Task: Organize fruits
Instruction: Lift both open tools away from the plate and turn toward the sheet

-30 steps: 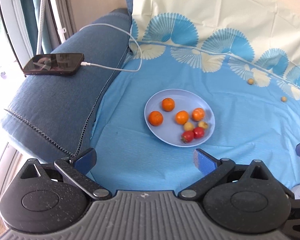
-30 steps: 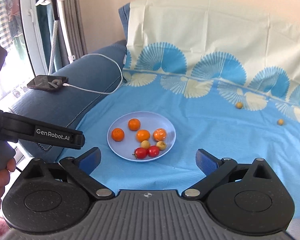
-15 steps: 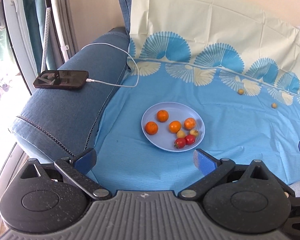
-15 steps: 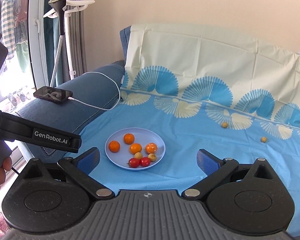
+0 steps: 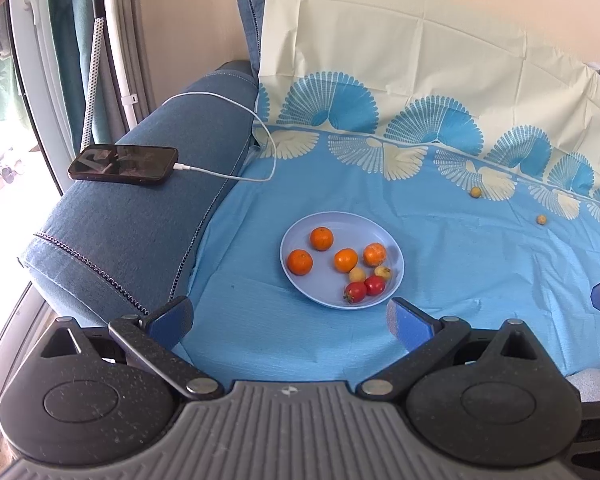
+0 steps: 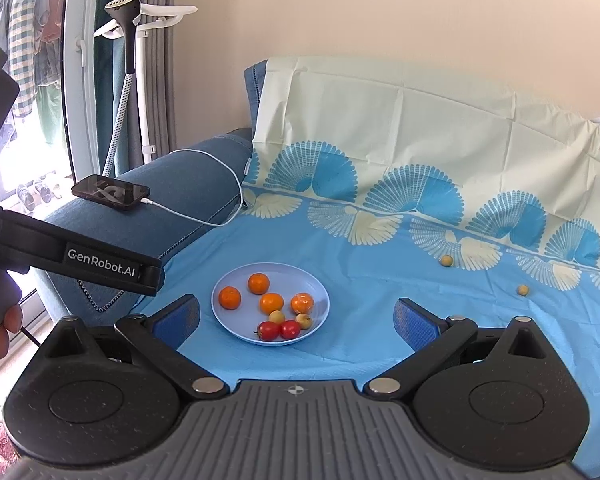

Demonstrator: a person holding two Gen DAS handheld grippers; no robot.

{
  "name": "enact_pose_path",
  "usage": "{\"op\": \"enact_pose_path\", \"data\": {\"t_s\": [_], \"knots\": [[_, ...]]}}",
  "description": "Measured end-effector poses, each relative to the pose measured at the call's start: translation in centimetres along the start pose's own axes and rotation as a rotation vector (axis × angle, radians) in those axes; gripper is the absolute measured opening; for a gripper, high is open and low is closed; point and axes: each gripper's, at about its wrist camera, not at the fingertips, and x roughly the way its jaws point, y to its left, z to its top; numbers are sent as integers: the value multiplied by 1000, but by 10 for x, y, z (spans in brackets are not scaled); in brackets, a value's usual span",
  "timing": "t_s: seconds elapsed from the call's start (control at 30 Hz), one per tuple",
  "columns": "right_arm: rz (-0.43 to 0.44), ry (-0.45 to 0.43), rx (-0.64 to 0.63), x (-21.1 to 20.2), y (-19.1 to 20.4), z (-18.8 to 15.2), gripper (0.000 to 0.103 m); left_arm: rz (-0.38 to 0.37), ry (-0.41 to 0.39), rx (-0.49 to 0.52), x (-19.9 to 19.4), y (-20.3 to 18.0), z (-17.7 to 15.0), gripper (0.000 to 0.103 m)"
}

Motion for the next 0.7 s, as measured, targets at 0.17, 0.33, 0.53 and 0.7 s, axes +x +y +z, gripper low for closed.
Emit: {"op": "enact_pose_path", "data": {"t_s": [0.17,0.33,0.53,0.7], "knots": [[0,4,-6,1,0,0,102,-1,2,-5,0,1,0,103],[0,9,-8,2,1,0,102,-2,-1,-2,0,1,0,103],[2,15,-7,4,2,-1,102,-2,1,2,2,1,0,103],[3,23,-3,6,0,-2,102,-1,11,4,4,1,0,103]]}}
